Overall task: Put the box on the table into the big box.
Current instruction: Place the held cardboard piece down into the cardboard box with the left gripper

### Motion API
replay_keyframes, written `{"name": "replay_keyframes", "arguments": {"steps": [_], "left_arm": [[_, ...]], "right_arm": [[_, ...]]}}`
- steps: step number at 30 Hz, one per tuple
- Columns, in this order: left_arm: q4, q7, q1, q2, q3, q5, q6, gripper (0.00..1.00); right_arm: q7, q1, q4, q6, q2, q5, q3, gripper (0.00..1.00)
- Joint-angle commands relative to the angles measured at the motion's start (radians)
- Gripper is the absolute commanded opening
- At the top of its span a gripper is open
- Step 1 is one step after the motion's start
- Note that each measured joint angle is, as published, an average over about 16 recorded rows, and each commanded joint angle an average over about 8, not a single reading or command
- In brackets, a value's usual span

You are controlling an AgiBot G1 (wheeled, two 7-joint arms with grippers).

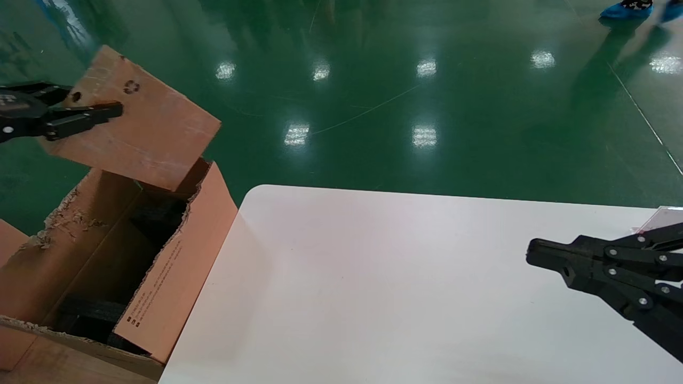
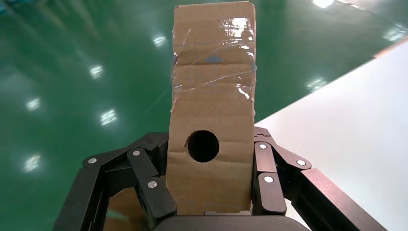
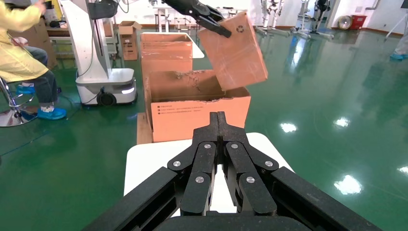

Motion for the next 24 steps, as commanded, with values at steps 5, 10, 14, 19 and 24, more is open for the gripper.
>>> {"name": "replay_keyframes", "arguments": {"steps": [5,10,14,19,24], "left_arm": [[0.039,-0.012,-0.011,-0.039,0.009,0.046,-0.018,0.00],[0.097,-0.040,0.009,-0.063,0.030,0.094,-0.041,0.00],[0.156,-0.079,0.039,-0.071,0.046,0.122,-0.073,0.00],[0.224,-0.098,0.087,-0.060,0.058,0.131,-0.110,0.00],[0.290,-0.084,0.141,-0.032,0.059,0.120,-0.172,0.00]], "right_arm": [[0.000,0.000,0.000,0.000,0.000,0.000,0.000,0.00],[0.000,0.000,0.000,0.000,0.000,0.000,0.000,0.00],[0.000,0.000,0.000,0.000,0.000,0.000,0.000,0.00],[0.000,0.000,0.000,0.000,0.000,0.000,0.000,0.00],[0.000,0.000,0.000,0.000,0.000,0.000,0.000,0.00]]}}
